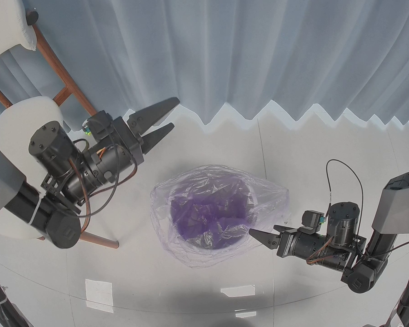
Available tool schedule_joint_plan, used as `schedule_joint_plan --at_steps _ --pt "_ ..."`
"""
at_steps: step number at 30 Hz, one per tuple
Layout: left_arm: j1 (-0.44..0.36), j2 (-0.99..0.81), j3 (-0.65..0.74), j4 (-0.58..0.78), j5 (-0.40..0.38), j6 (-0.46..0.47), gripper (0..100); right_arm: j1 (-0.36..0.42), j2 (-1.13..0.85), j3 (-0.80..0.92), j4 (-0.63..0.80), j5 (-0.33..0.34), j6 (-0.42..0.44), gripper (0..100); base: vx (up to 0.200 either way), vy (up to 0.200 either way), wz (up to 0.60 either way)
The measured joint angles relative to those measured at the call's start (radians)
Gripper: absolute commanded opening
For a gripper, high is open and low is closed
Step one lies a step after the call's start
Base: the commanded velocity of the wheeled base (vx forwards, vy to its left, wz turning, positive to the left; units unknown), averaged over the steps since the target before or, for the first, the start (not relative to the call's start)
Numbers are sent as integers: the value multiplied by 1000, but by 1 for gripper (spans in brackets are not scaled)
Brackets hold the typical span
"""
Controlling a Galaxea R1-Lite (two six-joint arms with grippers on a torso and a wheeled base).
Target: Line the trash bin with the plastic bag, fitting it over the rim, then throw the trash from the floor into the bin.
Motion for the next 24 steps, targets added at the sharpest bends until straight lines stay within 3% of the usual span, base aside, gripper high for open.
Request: schedule_joint_plan --at_steps 3,7,11,14,17,21,24 --pt "34 67 -74 3 -48 -14 100 1 0 0 -1 0 0 100 0 0 0" --pt "74 142 -103 56 -81 36 100 2 -1 -1 -11 0 0 100 0 0 0" --pt "91 186 -113 186 -84 201 100 3 1 -2 -19 0 -1 100 0 0 0" --pt "98 211 -120 254 -62 394 100 4 2 -2 -22 0 -1 100 0 0 0" --pt "102 245 -136 306 7 594 100 4 4 -3 -24 0 -1 100 0 0 0" --pt "105 309 -163 346 89 733 100 5 8 -4 -28 0 -2 100 0 0 0" --pt "108 355 -181 370 133 772 100 7 12 -3 -30 -1 -2 100 0 0 0"
